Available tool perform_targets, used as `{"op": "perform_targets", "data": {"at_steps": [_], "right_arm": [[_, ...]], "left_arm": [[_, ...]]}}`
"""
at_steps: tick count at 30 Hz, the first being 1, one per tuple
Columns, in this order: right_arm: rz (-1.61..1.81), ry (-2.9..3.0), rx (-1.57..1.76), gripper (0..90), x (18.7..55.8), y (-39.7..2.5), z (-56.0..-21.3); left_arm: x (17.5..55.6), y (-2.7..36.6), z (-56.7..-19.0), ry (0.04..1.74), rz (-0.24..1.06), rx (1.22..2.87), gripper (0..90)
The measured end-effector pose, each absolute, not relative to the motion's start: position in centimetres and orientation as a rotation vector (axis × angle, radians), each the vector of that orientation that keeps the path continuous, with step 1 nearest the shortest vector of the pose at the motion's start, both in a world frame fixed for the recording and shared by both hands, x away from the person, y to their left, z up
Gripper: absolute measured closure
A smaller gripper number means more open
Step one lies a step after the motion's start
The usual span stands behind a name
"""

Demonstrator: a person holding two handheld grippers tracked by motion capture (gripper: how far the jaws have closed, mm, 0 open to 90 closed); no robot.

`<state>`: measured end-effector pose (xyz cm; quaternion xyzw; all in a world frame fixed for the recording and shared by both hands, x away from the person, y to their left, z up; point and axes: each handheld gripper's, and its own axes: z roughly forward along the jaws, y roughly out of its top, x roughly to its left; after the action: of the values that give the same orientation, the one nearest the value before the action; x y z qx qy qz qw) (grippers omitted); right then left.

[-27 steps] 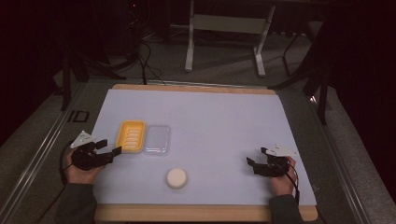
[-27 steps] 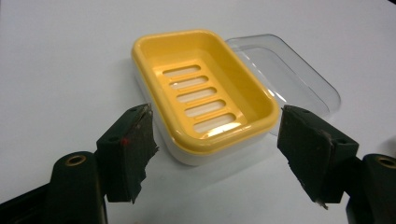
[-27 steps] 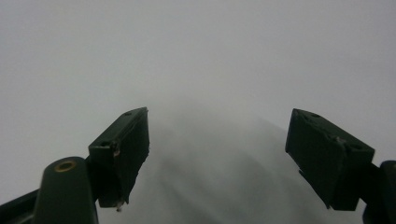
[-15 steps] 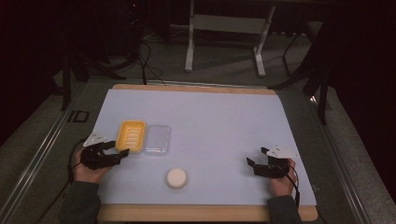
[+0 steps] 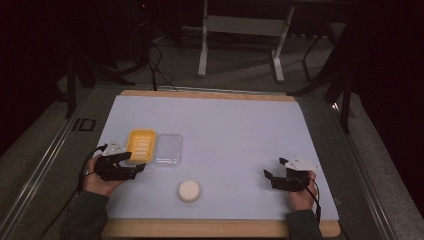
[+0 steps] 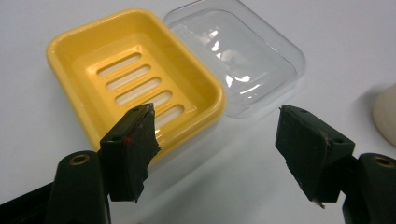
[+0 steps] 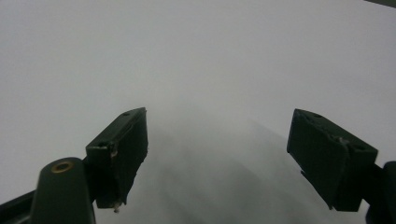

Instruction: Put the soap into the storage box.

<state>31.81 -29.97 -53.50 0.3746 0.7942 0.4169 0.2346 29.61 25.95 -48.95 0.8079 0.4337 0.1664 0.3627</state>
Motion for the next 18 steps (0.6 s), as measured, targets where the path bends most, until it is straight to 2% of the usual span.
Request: {"op": "perform_targets", "data": {"at_steps": [18], "right_arm": [[1.141, 2.178, 1.025, 20.1, 31.8, -29.9, -53.5]], "left_arm": [[29.4, 24.2, -48.0, 1.011, 0.404, 2.239, 29.3]]}}
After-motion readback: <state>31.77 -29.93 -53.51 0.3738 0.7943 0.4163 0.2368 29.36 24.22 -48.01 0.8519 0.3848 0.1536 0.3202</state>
